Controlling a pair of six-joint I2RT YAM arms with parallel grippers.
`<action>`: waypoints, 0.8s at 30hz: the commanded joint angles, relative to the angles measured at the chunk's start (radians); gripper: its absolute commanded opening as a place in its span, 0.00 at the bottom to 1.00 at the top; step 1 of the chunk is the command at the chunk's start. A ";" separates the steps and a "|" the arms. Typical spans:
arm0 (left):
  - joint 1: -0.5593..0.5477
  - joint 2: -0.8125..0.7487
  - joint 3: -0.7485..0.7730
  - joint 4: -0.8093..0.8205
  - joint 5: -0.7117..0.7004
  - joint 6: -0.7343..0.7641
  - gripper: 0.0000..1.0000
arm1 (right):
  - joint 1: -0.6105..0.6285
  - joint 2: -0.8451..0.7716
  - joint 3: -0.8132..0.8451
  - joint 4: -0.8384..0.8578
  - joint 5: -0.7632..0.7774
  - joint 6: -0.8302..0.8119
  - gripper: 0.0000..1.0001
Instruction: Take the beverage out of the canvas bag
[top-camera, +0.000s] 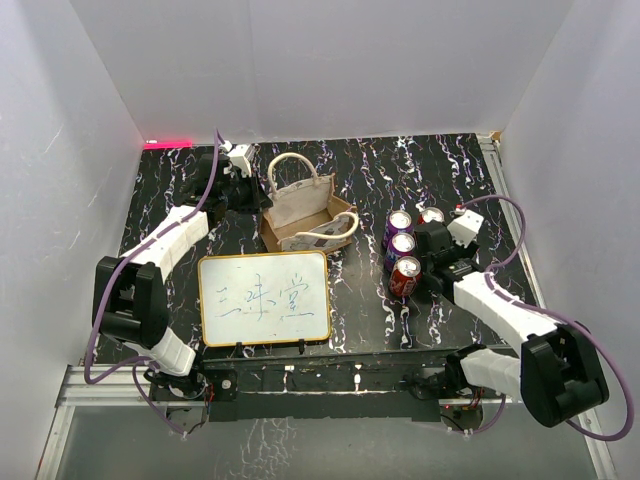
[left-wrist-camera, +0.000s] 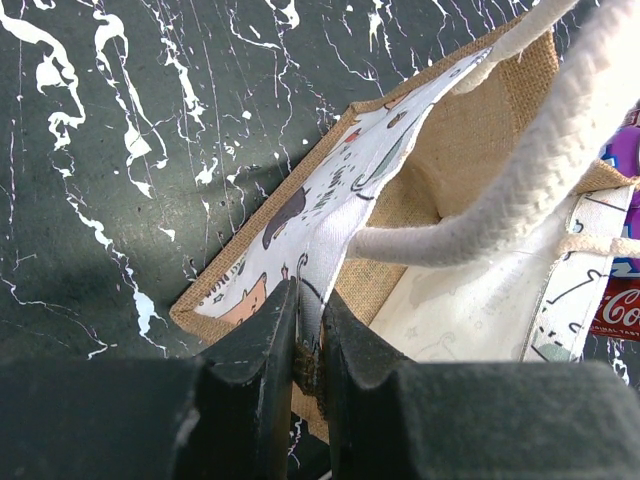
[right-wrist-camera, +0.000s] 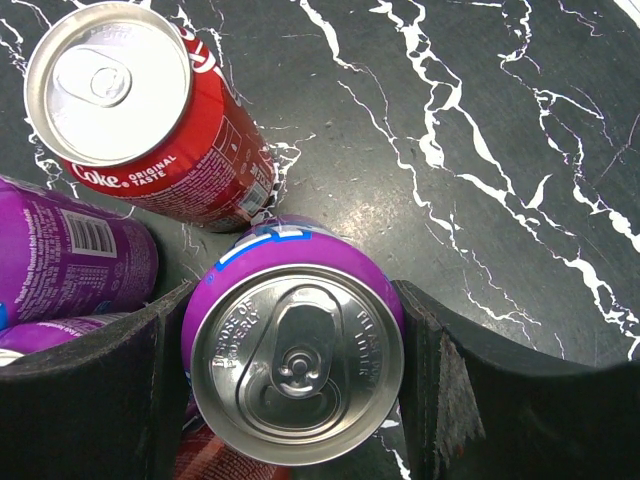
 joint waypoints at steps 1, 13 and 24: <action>-0.001 -0.014 0.046 0.006 0.019 -0.007 0.00 | -0.011 0.006 0.043 0.123 0.044 -0.025 0.22; -0.001 -0.007 0.049 0.004 0.019 -0.007 0.00 | -0.016 0.030 0.041 0.135 0.022 -0.044 0.63; -0.001 -0.006 0.051 0.002 0.021 -0.007 0.00 | -0.019 0.031 0.038 0.136 0.018 -0.059 0.82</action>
